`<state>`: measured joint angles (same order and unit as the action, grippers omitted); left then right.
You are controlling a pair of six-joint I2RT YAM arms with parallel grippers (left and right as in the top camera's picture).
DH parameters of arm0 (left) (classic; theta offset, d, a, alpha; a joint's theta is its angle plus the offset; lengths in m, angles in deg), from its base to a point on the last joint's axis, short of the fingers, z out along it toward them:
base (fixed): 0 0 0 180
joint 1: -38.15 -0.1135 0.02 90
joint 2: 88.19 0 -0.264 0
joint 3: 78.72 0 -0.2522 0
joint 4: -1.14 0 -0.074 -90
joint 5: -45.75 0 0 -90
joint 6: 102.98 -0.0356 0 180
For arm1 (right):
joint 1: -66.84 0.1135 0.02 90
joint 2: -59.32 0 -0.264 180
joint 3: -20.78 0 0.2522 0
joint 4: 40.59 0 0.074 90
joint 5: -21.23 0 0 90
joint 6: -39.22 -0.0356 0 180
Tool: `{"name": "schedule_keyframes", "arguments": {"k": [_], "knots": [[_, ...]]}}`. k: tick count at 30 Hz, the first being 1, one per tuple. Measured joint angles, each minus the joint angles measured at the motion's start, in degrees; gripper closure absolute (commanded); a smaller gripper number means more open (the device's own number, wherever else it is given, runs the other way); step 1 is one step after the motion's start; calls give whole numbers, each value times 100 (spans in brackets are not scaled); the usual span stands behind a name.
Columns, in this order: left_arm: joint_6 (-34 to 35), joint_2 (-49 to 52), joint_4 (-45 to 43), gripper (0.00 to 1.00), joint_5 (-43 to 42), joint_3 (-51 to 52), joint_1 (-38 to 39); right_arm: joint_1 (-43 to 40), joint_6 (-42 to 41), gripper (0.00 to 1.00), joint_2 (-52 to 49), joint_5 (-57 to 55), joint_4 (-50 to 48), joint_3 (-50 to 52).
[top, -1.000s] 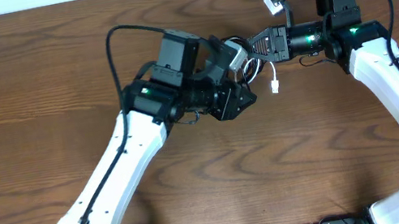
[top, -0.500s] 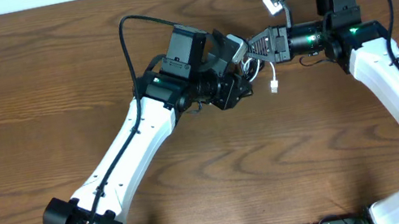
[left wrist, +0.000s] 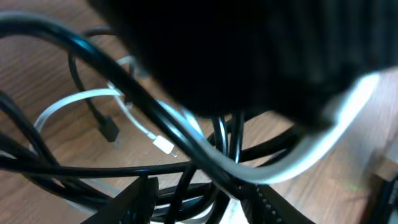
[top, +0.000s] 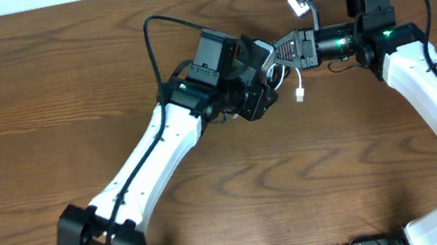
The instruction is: Untangle cables
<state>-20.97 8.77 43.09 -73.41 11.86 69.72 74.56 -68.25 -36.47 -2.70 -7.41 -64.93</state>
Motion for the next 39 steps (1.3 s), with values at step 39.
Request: {"name": "schedule_keyframes", "arguments": {"k": [39], "knots": [[1069, -1932, 551, 57, 59, 4, -409, -356, 2472, 99, -59, -953, 1904, -7]]}}
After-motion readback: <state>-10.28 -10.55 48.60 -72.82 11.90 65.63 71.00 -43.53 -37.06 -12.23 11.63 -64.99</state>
